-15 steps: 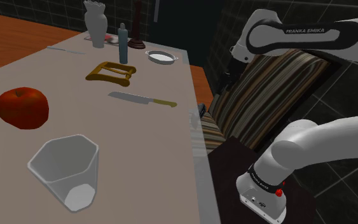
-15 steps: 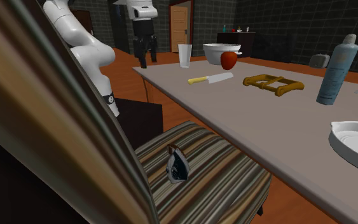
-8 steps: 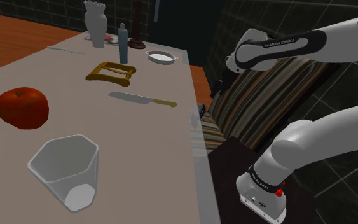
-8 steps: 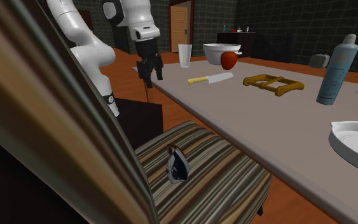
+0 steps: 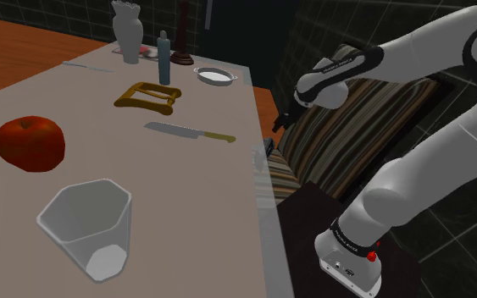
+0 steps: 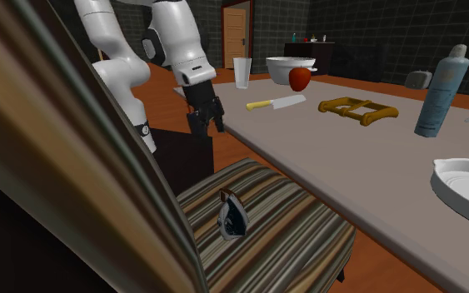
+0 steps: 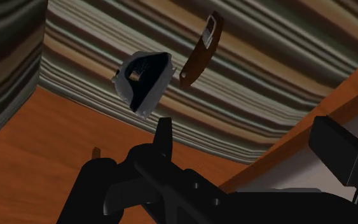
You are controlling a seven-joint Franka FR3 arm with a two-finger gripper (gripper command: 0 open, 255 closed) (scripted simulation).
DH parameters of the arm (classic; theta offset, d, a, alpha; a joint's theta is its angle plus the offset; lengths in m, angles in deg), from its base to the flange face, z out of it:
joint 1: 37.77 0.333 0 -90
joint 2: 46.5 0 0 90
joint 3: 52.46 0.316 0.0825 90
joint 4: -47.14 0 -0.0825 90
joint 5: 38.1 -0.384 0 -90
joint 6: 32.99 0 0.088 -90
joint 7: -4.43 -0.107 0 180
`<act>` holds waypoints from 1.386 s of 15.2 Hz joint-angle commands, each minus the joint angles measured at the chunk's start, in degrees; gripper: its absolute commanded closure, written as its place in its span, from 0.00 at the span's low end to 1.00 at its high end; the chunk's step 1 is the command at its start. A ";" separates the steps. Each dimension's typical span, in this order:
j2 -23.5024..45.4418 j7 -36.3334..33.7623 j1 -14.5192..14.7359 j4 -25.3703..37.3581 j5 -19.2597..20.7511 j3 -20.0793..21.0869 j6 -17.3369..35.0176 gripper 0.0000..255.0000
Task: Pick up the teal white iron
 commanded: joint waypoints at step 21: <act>34.87 48.85 -4.84 20.42 -55.60 4.07 11.78 1.00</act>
